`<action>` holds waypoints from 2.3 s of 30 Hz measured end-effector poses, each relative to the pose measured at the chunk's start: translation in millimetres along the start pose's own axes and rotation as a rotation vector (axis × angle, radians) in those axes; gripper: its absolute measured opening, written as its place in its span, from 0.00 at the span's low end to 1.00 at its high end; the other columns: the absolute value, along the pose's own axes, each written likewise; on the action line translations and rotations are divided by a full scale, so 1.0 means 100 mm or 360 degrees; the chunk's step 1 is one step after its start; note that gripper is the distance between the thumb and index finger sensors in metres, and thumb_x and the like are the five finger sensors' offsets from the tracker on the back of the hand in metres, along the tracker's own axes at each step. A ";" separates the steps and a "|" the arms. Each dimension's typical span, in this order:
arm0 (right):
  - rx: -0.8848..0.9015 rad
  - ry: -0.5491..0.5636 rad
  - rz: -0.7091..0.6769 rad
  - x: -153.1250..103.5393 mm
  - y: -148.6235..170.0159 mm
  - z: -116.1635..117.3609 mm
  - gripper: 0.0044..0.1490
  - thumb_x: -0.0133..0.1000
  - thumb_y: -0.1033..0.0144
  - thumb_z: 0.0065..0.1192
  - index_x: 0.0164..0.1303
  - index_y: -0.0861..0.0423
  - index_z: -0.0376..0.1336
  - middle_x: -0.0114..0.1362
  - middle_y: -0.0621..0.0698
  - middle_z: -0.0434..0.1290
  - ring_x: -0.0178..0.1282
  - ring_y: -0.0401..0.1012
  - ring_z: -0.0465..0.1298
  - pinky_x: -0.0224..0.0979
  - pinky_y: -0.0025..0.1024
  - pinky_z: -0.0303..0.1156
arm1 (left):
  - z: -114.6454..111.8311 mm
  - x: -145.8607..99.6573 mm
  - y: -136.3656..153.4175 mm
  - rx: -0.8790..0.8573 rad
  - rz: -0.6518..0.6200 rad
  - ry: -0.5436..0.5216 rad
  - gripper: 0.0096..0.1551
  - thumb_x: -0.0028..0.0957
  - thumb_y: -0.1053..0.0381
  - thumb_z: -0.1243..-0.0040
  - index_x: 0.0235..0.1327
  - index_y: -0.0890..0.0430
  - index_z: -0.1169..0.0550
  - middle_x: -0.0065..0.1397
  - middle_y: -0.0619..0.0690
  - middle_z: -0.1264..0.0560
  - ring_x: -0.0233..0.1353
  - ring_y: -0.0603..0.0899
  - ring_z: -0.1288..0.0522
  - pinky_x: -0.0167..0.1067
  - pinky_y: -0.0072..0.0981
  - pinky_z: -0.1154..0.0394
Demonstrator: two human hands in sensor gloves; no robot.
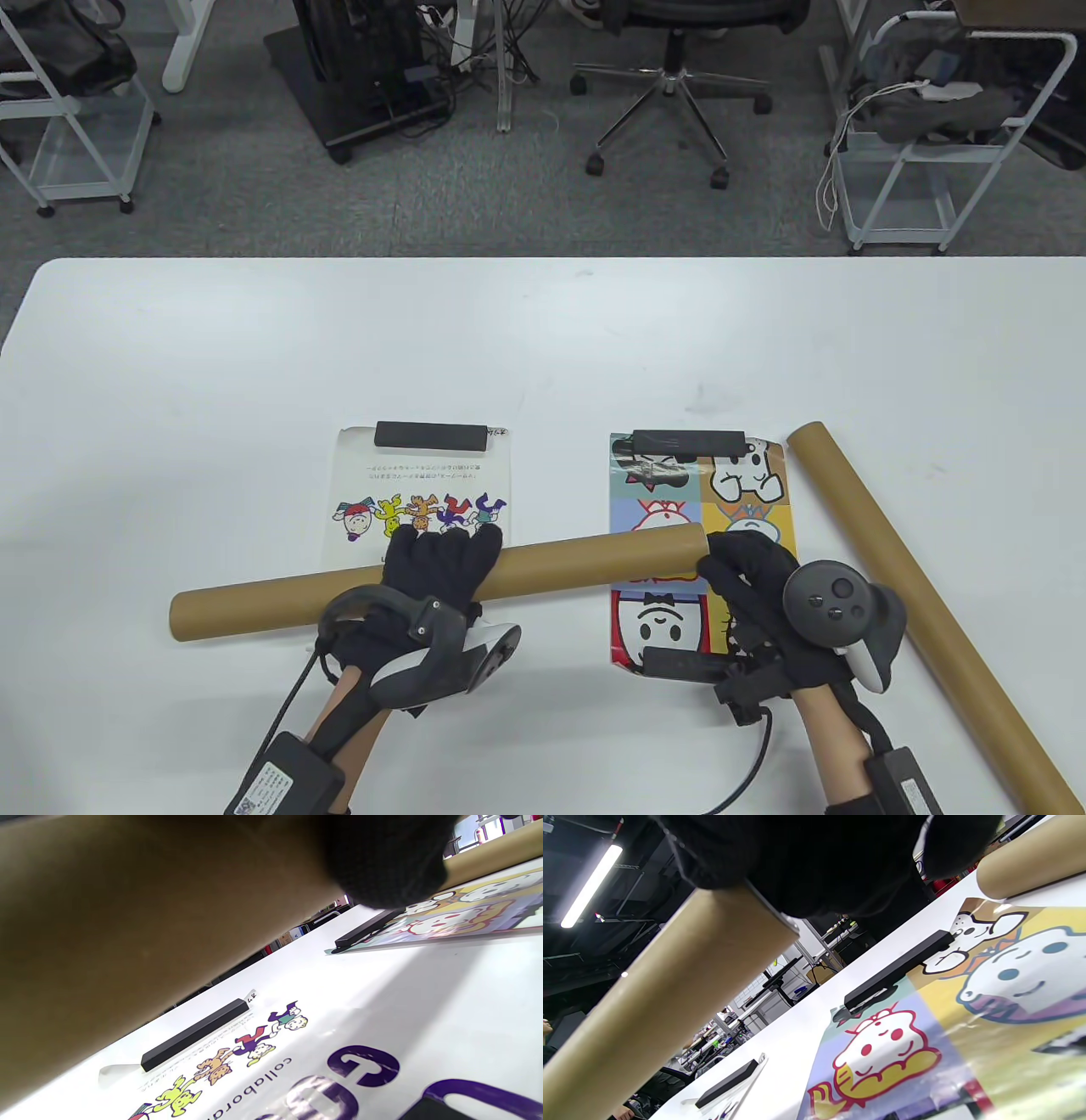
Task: Roll up posters and store in mailing tubes
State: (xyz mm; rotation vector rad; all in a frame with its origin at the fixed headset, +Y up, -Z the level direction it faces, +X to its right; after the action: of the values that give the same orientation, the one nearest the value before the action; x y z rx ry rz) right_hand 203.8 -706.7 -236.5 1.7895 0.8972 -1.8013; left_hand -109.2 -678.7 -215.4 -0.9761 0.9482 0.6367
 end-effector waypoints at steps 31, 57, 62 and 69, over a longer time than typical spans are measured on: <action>-0.0059 -0.0050 -0.0130 0.00 -0.02 -0.05 0.25 0.50 0.64 0.57 0.59 0.49 0.66 0.65 0.52 0.74 0.62 0.53 0.75 0.75 0.68 0.62 | -0.10 0.03 0.15 -0.0330 -0.0033 0.0108 0.50 0.45 0.36 0.40 0.83 0.46 0.42 0.79 0.46 0.26 0.73 0.56 0.20 0.78 0.58 0.28; -0.0309 -0.0079 -0.0066 0.07 -0.10 0.03 0.24 0.53 0.64 0.57 0.60 0.50 0.65 0.66 0.54 0.73 0.64 0.55 0.74 0.75 0.69 0.61 | -0.32 -0.07 0.80 -0.0377 0.0360 0.0227 0.51 0.47 0.37 0.40 0.84 0.50 0.41 0.78 0.49 0.25 0.72 0.58 0.20 0.77 0.59 0.28; -0.0686 -0.0246 -0.0152 0.19 -0.45 0.44 0.24 0.53 0.64 0.58 0.60 0.49 0.65 0.66 0.53 0.73 0.64 0.55 0.74 0.76 0.68 0.61 | -0.46 -0.14 1.01 -0.0392 0.0486 0.0288 0.51 0.47 0.37 0.40 0.85 0.50 0.41 0.78 0.49 0.25 0.71 0.58 0.19 0.77 0.60 0.28; -0.1147 -0.0463 -0.0330 0.30 -0.92 1.13 0.23 0.53 0.62 0.60 0.59 0.49 0.66 0.66 0.52 0.74 0.63 0.54 0.75 0.76 0.68 0.61 | -0.57 -0.19 1.20 -0.0474 0.0596 0.0306 0.51 0.47 0.37 0.40 0.85 0.51 0.41 0.78 0.49 0.25 0.71 0.58 0.20 0.77 0.60 0.28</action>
State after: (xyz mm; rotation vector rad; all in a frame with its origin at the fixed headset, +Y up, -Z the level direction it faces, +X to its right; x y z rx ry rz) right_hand 57.6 -719.3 -259.9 0.9887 1.4120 -1.5104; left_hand -235.5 -678.0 -259.4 -1.1477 1.2452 1.0343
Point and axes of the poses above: the tracker on the back of each hand, its own y axis roughly to the little-finger side, its own x axis roughly from the wrist to the fingertips, z = x × y, the point moved 4 cm from there along x, roughly from the wrist to the fingertips
